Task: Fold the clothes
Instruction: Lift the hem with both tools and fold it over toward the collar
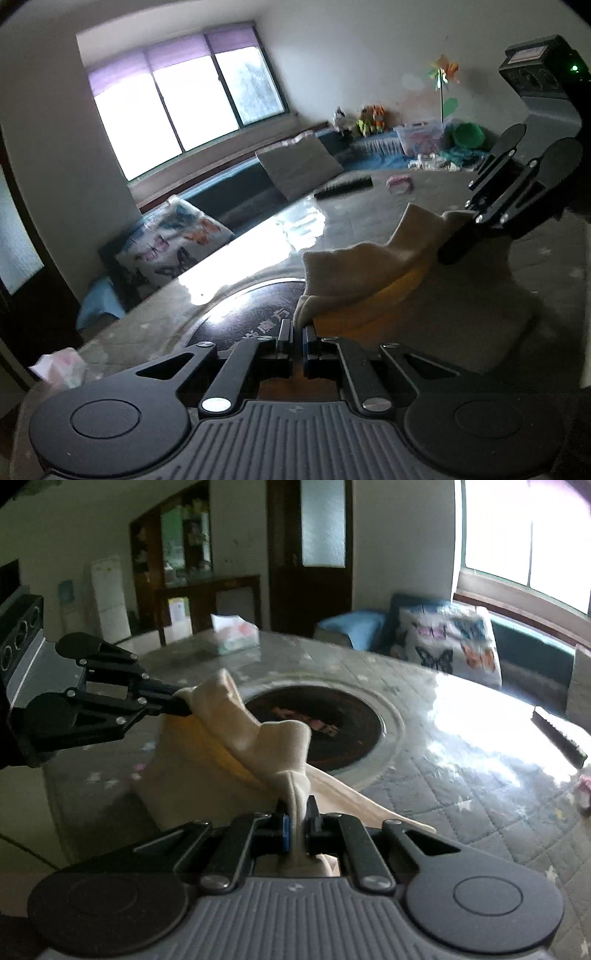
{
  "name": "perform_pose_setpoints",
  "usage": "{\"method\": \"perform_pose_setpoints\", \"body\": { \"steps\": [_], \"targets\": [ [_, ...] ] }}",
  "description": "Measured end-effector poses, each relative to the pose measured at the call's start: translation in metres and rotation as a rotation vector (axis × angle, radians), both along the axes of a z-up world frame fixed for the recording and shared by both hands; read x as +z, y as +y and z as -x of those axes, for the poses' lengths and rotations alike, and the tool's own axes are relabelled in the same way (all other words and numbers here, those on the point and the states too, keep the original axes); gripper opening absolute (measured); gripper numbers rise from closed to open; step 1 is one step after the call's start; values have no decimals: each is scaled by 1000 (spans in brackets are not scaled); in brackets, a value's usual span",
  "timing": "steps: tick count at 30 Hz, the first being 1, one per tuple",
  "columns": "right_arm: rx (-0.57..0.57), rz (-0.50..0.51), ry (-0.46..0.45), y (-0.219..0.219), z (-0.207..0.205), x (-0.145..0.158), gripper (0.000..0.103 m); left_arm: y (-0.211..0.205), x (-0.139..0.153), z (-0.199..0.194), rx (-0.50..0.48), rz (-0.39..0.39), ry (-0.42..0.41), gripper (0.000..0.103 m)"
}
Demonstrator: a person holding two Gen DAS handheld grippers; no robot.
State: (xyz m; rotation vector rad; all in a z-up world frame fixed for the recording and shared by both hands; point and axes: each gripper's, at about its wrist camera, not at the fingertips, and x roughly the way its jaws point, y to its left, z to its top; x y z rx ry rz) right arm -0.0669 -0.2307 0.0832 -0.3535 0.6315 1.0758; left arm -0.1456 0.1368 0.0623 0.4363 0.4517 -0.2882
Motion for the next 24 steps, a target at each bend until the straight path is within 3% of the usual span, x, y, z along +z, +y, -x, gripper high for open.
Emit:
{"method": "perform_pose_setpoints", "body": {
  "steps": [8,11,12,13,14,16,21,24],
  "targets": [
    [-96,45,66,25,-54,-45,8,1,-48,-64,78,6,129,5],
    [-161,34,87,28,-65,-59,17,5,-58,-69,115,17,153,15],
    [-186,28,81,28,-66,-62,31,7,-57,-69,127,21,149,19],
    [-211,23,75,27,-68,-64,35,9,-56,-69,140,25,144,24],
    [-243,14,66,25,-69,-65,35,12,-55,-68,152,29,139,25],
    [-291,-19,75,18,-75,-60,37,16,-49,-68,173,48,132,40],
    [-319,-73,95,12,-82,-46,37,14,-28,-63,150,114,114,41],
    [-279,-42,82,27,-79,-49,40,-1,-25,-68,101,126,137,41]
  ]
}}
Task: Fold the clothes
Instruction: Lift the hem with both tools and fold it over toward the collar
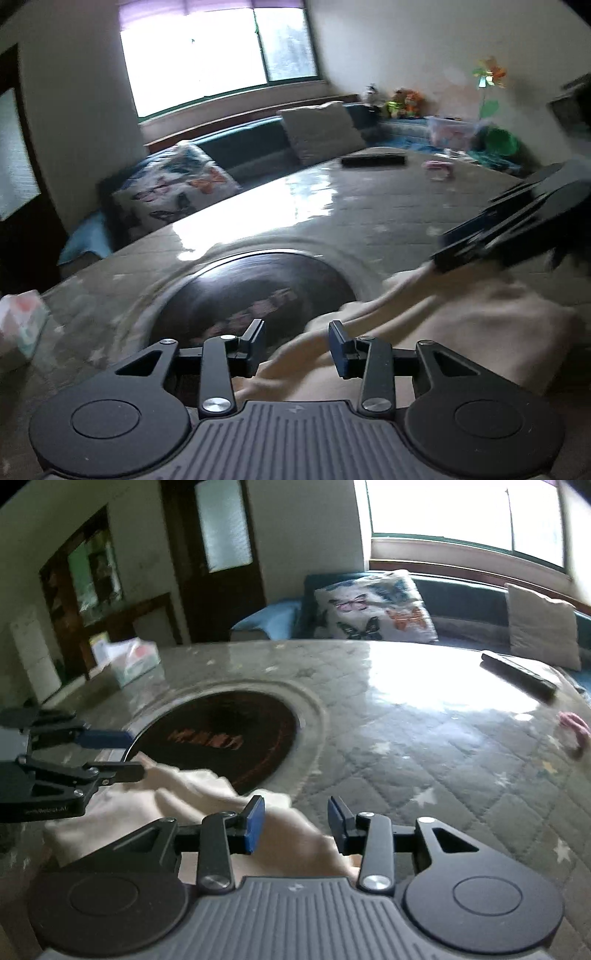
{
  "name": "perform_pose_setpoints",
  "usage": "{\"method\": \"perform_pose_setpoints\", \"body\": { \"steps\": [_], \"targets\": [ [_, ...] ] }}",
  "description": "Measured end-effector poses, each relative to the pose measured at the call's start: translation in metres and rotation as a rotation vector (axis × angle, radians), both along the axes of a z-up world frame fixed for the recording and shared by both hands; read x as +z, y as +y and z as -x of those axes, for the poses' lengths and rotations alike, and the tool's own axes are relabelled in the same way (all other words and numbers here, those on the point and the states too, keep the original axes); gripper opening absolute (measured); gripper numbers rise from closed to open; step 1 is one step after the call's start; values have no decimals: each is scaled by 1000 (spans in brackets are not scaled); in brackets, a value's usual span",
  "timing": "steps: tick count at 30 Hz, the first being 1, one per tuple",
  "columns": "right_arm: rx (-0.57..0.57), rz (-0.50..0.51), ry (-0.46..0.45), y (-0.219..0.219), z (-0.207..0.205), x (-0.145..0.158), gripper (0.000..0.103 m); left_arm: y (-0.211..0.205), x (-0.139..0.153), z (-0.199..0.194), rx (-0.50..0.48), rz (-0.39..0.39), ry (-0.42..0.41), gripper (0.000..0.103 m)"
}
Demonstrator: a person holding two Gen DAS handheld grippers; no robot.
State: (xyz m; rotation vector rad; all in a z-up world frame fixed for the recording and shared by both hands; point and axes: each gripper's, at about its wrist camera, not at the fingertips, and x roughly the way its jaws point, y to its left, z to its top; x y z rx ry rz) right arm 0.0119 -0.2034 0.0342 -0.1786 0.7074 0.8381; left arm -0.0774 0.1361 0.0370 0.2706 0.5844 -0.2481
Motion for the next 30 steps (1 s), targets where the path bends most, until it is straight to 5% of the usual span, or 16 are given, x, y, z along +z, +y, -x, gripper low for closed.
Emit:
{"method": "perform_pose_setpoints", "body": {
  "steps": [5,7,12,15,19,27,30],
  "targets": [
    [-14,79,-5,23,-2,-12,46,-16,-14,-26,6,-25,72,41],
    [-25,110,-8,30,-4,-17,59,-18,-22,-38,36,-49,106,42],
    [-45,98,-28,26,-6,-12,68,-14,-23,-38,61,-29,101,46],
    [-41,75,-46,14,0,-5,87,-9,-19,-25,77,-31,79,53],
    [-10,56,-77,-1,23,5,97,-2,-15,-5,107,-37,51,61],
    [144,-30,-89,-25,84,13,103,19,-11,39,207,-30,7,85],
    [197,-67,-67,-26,102,12,103,24,-10,51,238,-9,0,86]
  ]
}}
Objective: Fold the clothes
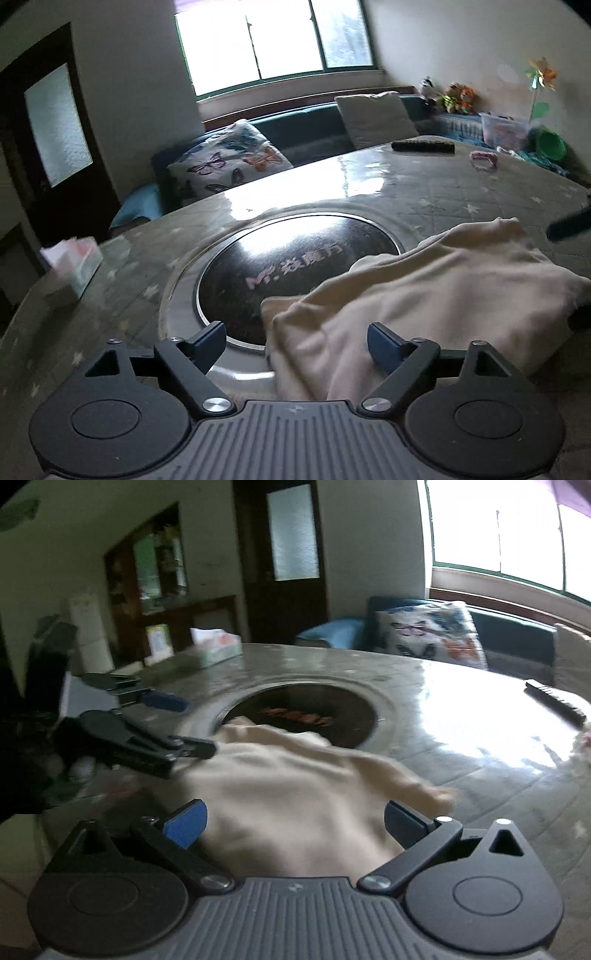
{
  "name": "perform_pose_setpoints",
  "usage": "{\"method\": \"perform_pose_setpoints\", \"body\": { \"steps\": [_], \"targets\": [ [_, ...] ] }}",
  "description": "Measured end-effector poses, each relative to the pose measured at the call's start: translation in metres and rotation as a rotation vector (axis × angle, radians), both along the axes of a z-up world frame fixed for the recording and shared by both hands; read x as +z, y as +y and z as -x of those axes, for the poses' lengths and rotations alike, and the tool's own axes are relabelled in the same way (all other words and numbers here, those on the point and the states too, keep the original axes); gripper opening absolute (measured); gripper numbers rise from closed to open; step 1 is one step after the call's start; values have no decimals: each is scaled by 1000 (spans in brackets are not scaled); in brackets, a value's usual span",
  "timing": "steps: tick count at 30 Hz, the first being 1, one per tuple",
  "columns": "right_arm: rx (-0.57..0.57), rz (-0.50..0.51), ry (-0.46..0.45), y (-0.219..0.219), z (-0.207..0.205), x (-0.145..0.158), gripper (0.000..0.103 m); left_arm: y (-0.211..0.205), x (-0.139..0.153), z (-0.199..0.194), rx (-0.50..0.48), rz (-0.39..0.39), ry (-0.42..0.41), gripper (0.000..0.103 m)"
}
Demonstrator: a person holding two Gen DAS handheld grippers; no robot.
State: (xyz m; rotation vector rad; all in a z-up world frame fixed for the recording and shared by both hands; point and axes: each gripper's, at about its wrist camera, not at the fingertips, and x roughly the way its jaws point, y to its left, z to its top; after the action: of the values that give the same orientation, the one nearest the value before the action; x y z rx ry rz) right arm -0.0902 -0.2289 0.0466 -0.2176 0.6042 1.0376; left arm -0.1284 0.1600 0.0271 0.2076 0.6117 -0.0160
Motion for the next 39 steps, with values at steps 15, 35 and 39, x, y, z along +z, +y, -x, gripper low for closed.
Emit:
{"method": "perform_pose_setpoints", "body": {
  "steps": [15,35,39],
  "targets": [
    [18,-55,136,-21,7,-28,103,24,-11,19,108,90,24,92],
    [-1,-67,89,-15,-12,-17,103,24,-1,0,136,90,-2,93],
    [-23,-77,87,-9,-33,-14,103,14,-3,-16,117,66,8,93]
  ]
}}
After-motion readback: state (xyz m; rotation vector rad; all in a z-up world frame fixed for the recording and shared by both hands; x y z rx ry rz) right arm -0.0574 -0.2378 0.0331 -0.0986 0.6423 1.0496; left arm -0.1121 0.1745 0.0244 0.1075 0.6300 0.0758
